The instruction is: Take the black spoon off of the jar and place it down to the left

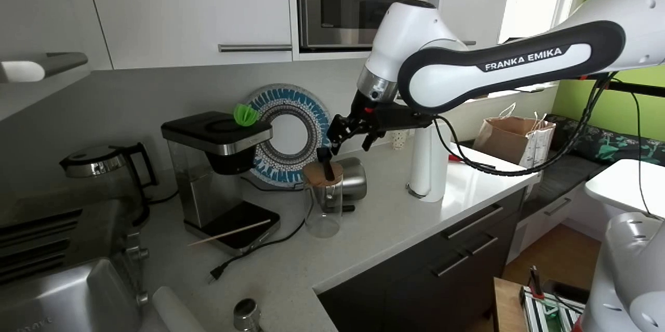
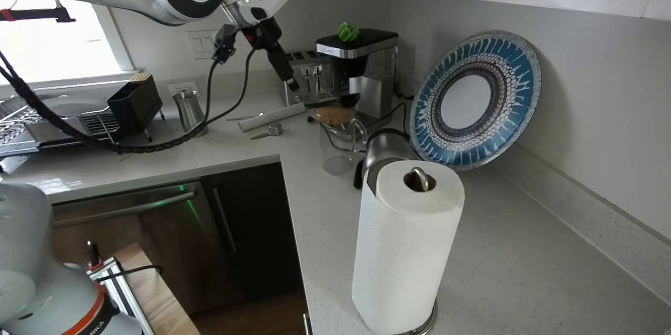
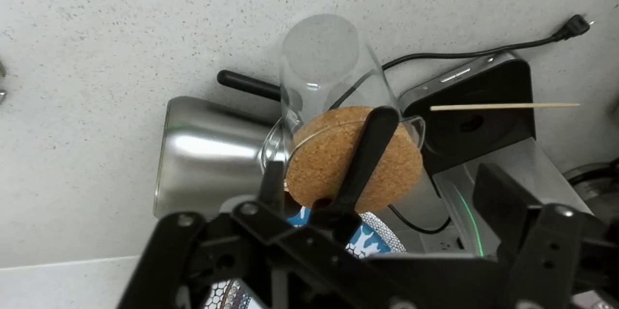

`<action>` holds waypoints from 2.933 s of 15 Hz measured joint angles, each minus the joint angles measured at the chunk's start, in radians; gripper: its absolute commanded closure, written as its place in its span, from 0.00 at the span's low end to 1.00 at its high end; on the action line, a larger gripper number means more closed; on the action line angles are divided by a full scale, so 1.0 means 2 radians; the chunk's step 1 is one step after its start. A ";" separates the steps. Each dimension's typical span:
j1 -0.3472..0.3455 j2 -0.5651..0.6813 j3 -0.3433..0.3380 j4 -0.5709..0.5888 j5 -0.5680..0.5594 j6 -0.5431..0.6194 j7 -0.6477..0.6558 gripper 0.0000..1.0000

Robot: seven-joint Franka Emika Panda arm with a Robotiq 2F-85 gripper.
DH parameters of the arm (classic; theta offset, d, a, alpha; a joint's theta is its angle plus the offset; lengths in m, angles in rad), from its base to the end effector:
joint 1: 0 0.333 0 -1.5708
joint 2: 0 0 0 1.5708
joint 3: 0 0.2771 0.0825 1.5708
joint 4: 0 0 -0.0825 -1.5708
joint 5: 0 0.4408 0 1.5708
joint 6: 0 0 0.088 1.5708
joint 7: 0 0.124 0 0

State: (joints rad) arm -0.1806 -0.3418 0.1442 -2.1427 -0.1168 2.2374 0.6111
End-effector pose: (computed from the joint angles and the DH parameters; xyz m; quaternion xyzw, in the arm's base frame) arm 0.5653 -0.0210 0.5248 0.9314 -0.2845 0.2266 0.0132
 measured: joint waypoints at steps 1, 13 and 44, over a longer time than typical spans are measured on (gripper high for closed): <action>-0.001 0.007 0.001 0.006 -0.001 0.000 0.005 0.00; 0.017 0.081 -0.058 0.058 0.072 -0.016 0.005 0.08; 0.058 0.224 -0.089 0.209 0.001 -0.083 0.021 0.94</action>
State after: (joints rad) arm -0.0639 0.1054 -0.0336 -1.7254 -0.1150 2.0711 0.6521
